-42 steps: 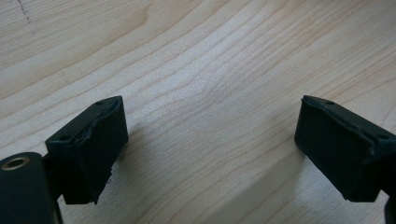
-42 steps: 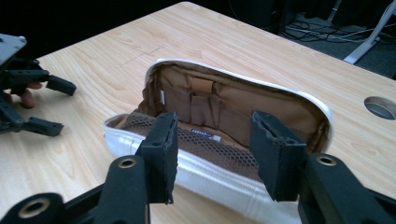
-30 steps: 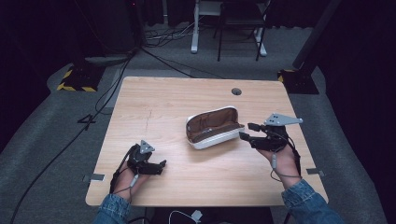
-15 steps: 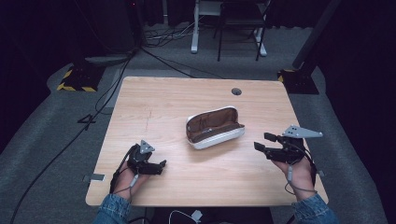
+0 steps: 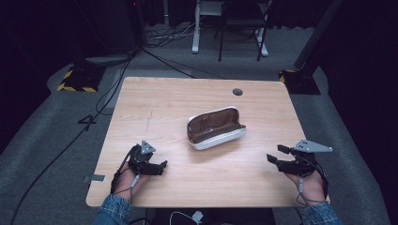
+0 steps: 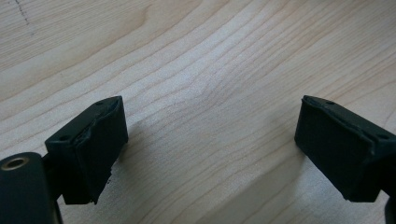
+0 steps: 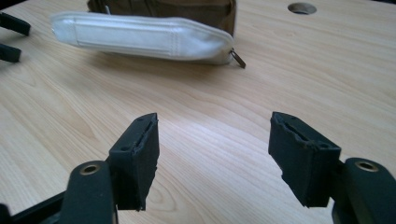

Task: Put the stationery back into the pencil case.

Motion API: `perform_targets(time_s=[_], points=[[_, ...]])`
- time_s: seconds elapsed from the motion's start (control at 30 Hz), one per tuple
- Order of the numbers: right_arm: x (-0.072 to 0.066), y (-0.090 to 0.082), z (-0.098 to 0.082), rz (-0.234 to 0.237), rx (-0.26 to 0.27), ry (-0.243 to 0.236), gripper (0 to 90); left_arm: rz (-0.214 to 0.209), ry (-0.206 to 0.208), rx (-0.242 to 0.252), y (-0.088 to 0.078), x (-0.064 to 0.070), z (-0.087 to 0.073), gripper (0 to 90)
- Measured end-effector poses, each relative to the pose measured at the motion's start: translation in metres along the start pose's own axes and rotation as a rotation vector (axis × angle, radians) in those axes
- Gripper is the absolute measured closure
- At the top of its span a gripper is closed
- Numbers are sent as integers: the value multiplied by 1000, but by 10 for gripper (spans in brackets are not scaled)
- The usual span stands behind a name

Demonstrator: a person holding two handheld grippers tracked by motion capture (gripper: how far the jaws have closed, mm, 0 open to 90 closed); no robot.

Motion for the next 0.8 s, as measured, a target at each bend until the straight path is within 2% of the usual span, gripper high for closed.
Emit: perform_targets(time_s=[0.1,0.2,0.47,0.8], points=[[5,2,-10,-13,-8,0,342,-1,-2,0,0,0,0,98],[10,8,-20,-44,-9,-22,347,2,3,-1,1,0,1,98],[10,21,-44,-33,-68,2,359,0,0,-2,1,0,1,97],[3,32,-58,-17,-111,-24,359,0,0,-2,1,0,1,97]])
Point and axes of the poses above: each handheld gripper's, and its own axes: y roughly forward along the jaws, z roughly out of its top, x roughly to its right, the point moved 8 cm from there along y, roughly forward along the jaws, and after that the axes turned 8 degrees about x, right-handed, at the moved point
